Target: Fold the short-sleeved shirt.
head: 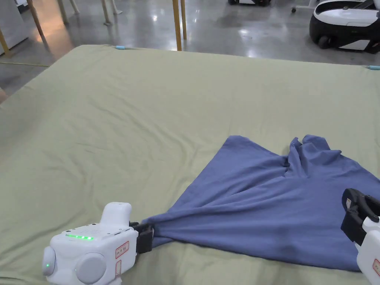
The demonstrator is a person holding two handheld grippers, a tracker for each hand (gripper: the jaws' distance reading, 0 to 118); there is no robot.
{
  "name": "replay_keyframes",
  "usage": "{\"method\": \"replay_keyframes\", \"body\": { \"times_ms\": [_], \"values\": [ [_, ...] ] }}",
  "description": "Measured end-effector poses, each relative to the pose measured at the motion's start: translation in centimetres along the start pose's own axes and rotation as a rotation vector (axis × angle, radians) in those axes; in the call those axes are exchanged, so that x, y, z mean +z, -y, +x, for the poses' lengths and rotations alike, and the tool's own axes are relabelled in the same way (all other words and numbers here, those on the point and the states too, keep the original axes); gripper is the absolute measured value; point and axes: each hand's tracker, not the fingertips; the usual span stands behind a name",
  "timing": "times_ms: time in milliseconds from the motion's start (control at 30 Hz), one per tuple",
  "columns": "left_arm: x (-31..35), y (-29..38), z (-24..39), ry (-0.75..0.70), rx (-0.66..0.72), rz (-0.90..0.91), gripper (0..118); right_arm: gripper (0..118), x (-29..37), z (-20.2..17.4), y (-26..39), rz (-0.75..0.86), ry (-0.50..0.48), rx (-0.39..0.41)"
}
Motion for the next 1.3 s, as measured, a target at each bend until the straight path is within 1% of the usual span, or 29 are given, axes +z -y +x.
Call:
{"method": "replay_keyframes", "body": {
  "times_ms": [33,67,133,200,333,400,500,567,633,667,700,733,767,800,833,867,900,967,1000,1033,1067,1100,1133,1167,1200,1233,1267,1300],
  "values": [
    [-0.2,-0.1,0.0,0.000,-0.008,-0.002,17,1,0.0,0.0,0.0,-0.002,0.002,-0.005],
    [0.0,-0.2,0.0,-0.002,-0.013,0.001,6,1,0.0,0.0,0.0,-0.002,0.005,-0.007],
    [0.3,0.4,-0.1,0.014,-0.005,0.035,5,1,0.1,-0.1,0.0,0.000,0.009,-0.005],
    [1.5,0.1,0.7,0.003,-0.025,0.048,4,1,0.3,0.0,-0.1,0.002,0.018,0.003],
    [3.8,0.2,2.0,0.012,-0.054,0.087,4,1,0.5,1.2,-0.8,-0.009,0.026,0.022],
    [4.6,0.5,2.8,0.010,-0.059,0.120,4,1,-0.1,2.7,-1.3,-0.030,0.046,0.040],
    [5.5,0.3,3.6,0.015,-0.042,0.173,3,1,-2.9,5.9,-2.0,-0.109,0.064,0.066],
    [5.7,0.6,4.2,0.015,-0.050,0.201,3,1,-6.9,8.6,-2.6,-0.242,0.033,0.100],
    [6.0,0.1,4.7,0.014,-0.057,0.197,3,1,-10.4,11.2,-2.9,-0.288,0.031,0.112],
    [6.1,0.0,5.3,0.012,-0.065,0.193,3,5,-12.4,12.4,-3.2,-0.292,0.021,0.130],
    [6.3,-0.1,5.6,0.011,-0.070,0.189,4,23,-14.5,13.5,-3.5,-0.304,0.012,0.154],
    [6.5,-0.3,5.7,0.012,-0.071,0.188,3,66,-16.1,14.3,-3.8,-0.304,-0.018,0.154],
    [6.8,-0.5,5.9,0.016,-0.072,0.184,3,118,-18.8,15.8,-4.0,-0.331,-0.060,0.135],
    [6.9,-0.9,6.4,0.016,-0.073,0.180,4,117,-20.7,16.4,-4.0,-0.388,-0.069,0.127],
    [7.1,-1.3,6.8,0.012,-0.073,0.174,3,114,-22.6,17.0,-3.7,-0.405,-0.083,0.185],
    [7.2,-1.6,7.1,0.002,-0.077,0.175,4,115,-24.6,17.8,-3.4,-0.405,-0.076,0.187],
    [7.3,-2.0,7.3,-0.003,-0.082,0.171,3,115,-26.1,18.4,-3.6,-0.446,-0.057,0.209],
    [7.1,-2.7,7.8,-0.025,-0.093,0.167,4,114,-28.5,19.5,-2.9,-0.454,-0.059,0.213],
    [7.1,-2.9,8.0,-0.037,-0.097,0.167,4,110,-29.3,20.0,-2.5,-0.471,-0.062,0.210],
    [7.0,-3.2,8.1,-0.039,-0.096,0.163,3,97,-29.4,19.2,-2.6,-0.490,-0.075,0.203],
    [6.9,-3.4,8.2,-0.045,-0.097,0.161,4,81,-29.7,19.3,-2.2,-0.527,-0.107,0.173],
    [7.0,-3.6,8.4,-0.051,-0.097,0.161,4,72,-29.8,19.4,-1.9,-0.553,-0.132,0.156],
    [7.0,-3.8,8.6,-0.053,-0.099,0.160,4,72,-29.7,19.2,-1.6,-0.573,-0.147,0.163],
    [6.9,-3.9,8.8,-0.054,-0.102,0.160,3,50,-30.3,19.5,-0.6,-0.565,-0.152,0.162],
    [6.8,-4.1,8.9,-0.055,-0.104,0.160,3,45,-29.7,19.3,-0.9,-0.538,-0.134,0.154],
    [6.7,-4.1,8.8,-0.052,-0.106,0.160,4,33,-29.1,19.4,-1.1,-0.546,-0.182,0.110],
    [6.5,-4.2,8.8,-0.046,-0.104,0.158,3,8,-28.6,19.6,-1.2,-0.551,-0.207,0.084],
    [6.3,-4.4,8.9,-0.039,-0.097,0.157,3,6,-26.7,18.4,-2.1,-0.527,-0.179,0.114]
  ]
}}
